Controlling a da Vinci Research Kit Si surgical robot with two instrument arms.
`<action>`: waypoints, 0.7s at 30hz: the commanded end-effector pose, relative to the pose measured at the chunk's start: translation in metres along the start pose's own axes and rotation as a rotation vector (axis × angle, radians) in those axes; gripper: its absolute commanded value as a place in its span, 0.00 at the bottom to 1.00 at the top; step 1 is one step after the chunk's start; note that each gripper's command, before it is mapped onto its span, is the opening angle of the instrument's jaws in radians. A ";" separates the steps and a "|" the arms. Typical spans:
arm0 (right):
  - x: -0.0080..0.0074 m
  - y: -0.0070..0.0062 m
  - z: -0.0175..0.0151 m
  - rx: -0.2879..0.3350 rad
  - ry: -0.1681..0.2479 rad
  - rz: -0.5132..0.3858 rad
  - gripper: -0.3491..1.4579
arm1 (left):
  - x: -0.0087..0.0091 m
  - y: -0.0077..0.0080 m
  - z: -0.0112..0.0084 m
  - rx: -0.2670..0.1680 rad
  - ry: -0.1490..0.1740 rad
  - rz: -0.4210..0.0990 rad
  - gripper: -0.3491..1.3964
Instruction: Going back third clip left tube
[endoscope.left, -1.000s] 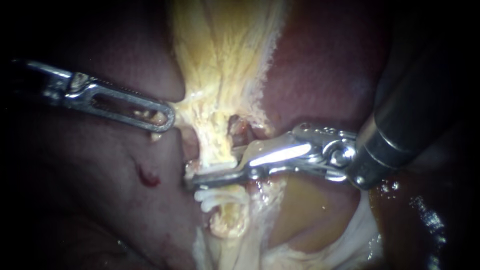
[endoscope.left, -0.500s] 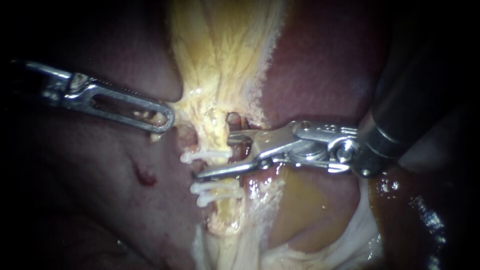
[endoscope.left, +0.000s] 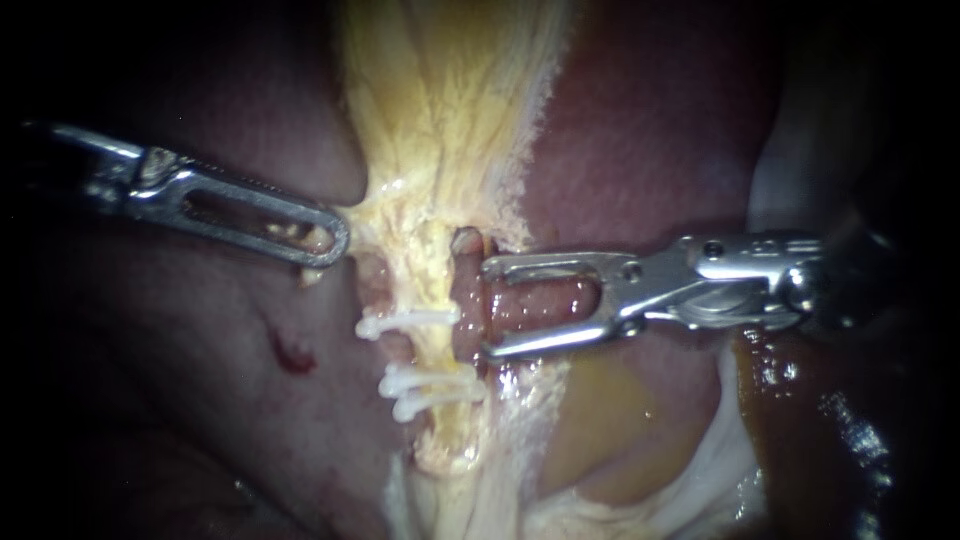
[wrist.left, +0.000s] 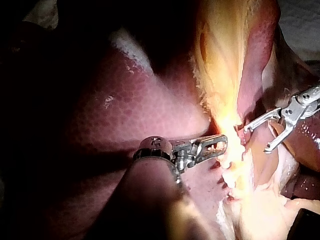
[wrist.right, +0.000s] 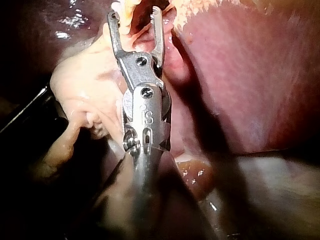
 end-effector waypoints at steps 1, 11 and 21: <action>0.0003 -0.0003 -0.0005 0.000 -0.001 -0.007 0.47 | 0.0000 0.0000 0.0000 0.000 0.000 0.000 0.00; 0.0022 -0.0015 -0.0048 -0.012 -0.011 -0.033 0.47 | 0.0000 0.0001 0.0001 0.000 0.000 0.000 0.00; 0.0023 -0.0016 -0.0053 -0.013 -0.013 -0.038 0.47 | 0.0007 0.0006 0.0036 0.000 -0.002 -0.006 0.00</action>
